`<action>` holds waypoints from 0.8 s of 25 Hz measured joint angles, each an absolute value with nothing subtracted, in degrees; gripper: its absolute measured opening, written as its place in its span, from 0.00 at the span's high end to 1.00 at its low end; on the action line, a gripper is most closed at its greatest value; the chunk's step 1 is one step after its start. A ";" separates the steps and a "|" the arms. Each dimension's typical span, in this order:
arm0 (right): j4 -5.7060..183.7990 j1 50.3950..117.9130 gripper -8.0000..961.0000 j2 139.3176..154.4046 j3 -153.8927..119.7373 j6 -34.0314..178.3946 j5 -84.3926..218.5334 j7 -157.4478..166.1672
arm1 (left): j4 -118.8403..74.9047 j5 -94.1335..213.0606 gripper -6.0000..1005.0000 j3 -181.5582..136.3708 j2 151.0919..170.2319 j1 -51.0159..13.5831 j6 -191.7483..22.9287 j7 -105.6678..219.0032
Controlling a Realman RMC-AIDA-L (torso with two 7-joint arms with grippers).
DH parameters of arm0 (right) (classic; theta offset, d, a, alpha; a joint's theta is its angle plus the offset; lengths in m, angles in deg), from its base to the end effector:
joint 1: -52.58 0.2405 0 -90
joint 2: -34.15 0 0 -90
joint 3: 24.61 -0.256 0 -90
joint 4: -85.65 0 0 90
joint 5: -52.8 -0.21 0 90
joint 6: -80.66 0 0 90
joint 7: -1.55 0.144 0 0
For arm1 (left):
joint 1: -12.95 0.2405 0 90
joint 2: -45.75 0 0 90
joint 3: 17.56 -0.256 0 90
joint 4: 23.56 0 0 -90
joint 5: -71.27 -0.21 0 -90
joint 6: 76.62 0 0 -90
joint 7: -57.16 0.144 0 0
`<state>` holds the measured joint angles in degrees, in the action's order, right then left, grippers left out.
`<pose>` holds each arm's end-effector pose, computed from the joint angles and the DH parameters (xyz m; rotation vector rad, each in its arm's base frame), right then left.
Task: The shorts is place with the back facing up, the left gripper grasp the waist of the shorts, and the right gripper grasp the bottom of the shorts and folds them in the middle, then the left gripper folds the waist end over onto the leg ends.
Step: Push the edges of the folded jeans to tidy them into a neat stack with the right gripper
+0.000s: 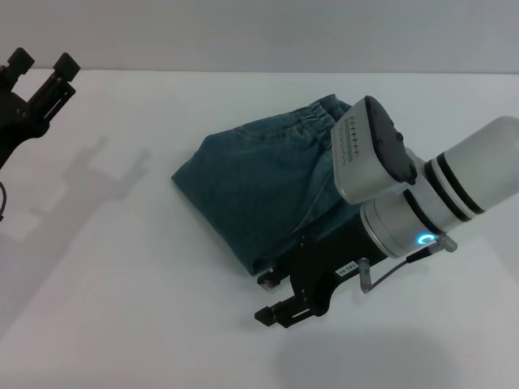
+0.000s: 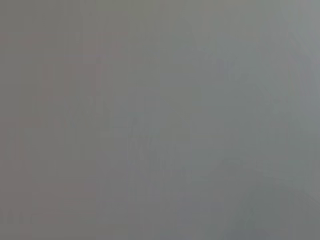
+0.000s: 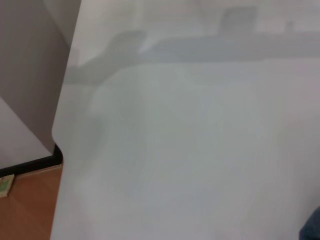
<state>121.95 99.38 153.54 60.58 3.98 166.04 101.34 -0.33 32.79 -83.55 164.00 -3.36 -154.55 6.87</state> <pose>0.1687 0.3401 -0.1019 2.9940 -0.3552 0.0427 -0.3058 0.3132 0.0352 -1.7873 -0.6062 -1.1838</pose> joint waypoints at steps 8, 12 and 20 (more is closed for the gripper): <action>121.94 99.85 0.45 153.67 62.73 8.46 163.50 102.64 | -0.54 32.79 0.16 -83.53 164.12 -3.52 -154.67 6.84; 121.94 100.31 0.45 153.68 64.29 12.32 162.95 103.56 | -0.54 32.79 0.16 -83.23 164.10 -3.54 -154.67 6.82; 122.13 101.96 0.44 153.77 69.88 18.38 159.94 104.66 | -1.04 33.44 0.16 -83.12 163.95 -3.32 -154.67 7.00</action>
<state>122.13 101.96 153.77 69.88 18.38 159.94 104.66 -1.04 33.44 -83.12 163.95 -3.32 -154.67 7.00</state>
